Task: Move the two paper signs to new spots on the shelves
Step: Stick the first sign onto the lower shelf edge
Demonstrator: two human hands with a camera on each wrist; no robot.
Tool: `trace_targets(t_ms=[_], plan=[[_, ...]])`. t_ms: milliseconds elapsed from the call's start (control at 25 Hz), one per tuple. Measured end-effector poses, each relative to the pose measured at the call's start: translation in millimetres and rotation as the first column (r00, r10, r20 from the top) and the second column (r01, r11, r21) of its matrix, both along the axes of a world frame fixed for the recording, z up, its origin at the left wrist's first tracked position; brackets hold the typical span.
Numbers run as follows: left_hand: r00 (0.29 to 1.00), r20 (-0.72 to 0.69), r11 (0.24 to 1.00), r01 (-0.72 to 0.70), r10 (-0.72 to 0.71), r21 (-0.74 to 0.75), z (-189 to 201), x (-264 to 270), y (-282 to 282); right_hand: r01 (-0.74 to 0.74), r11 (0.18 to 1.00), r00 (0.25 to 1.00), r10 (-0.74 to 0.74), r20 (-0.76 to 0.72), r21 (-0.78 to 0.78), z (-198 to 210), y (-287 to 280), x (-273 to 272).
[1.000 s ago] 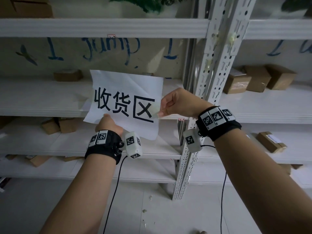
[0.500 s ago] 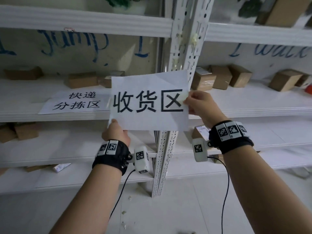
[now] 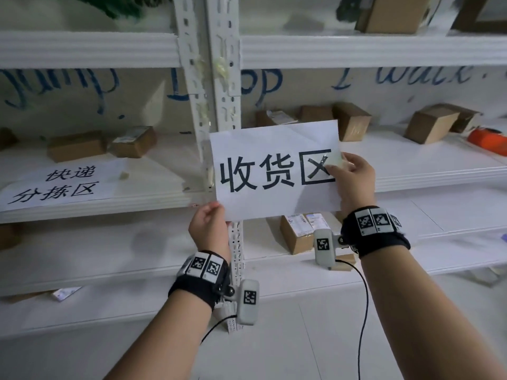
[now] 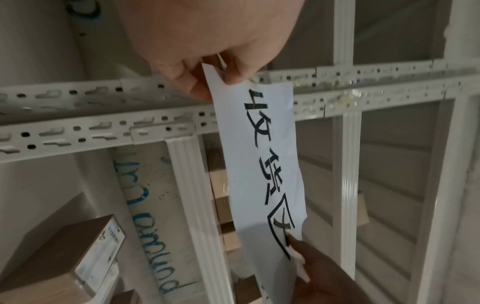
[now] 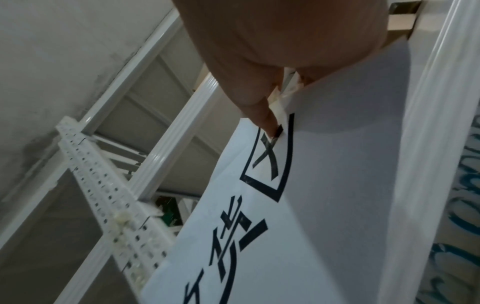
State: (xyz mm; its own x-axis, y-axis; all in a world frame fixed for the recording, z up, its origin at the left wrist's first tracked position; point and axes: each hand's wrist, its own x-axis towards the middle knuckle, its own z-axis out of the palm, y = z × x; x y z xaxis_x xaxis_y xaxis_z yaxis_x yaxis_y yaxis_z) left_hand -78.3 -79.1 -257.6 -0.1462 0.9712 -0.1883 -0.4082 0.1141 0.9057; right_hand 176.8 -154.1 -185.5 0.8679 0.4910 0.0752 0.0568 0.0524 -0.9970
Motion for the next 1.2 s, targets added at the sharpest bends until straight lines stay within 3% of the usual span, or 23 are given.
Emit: trace_targets(t_ms=[320, 520, 680, 760, 800, 880, 1040, 1200], plan=[[0.97, -0.236, 0.979, 0.101, -0.058, 0.175, -9, 115, -14, 0.094, 0.994, 0.995, -0.095, -0.019, -0.058, -22, -6, 128], [0.952, -0.277, 0.983, 0.16, -0.13, 0.09, -11, 164, 6, 0.039, 0.993, 0.999, -0.037, 0.019, -0.107, -27, 11, 183], [0.947, -0.262, 0.981, 0.193, -0.187, -0.003, -16, 188, 19, -0.033, 0.968, 0.986, 0.072, 0.15, -0.25, -35, 30, 204], [0.937, -0.273, 0.976, 0.215, -0.216, -0.034, -19, 193, 24, 0.015, 0.887, 0.95, 0.132, 0.283, -0.462, -41, 35, 202], [0.93, -0.289, 0.973, 0.227, -0.228, -0.036, -23, 195, 27, 0.077, 0.8, 0.916, 0.179, 0.359, -0.595, -43, 35, 196], [0.906, -0.344, 0.968, 0.248, -0.245, -0.036, -27, 198, 28, 0.115, 0.686, 0.842, 0.316, 0.437, -0.719, -47, 37, 181], [0.83, -0.494, 0.958, 0.286, -0.258, -0.02, -24, 196, 24, -0.046, 0.611, 0.758, 0.537, 0.371, -0.79, -73, 37, 156], [0.757, -0.59, 0.946, 0.323, -0.281, -0.036, -15, 183, 27, 0.029, 0.615, 0.763, 0.496, 0.415, -0.788, -80, 44, 149]])
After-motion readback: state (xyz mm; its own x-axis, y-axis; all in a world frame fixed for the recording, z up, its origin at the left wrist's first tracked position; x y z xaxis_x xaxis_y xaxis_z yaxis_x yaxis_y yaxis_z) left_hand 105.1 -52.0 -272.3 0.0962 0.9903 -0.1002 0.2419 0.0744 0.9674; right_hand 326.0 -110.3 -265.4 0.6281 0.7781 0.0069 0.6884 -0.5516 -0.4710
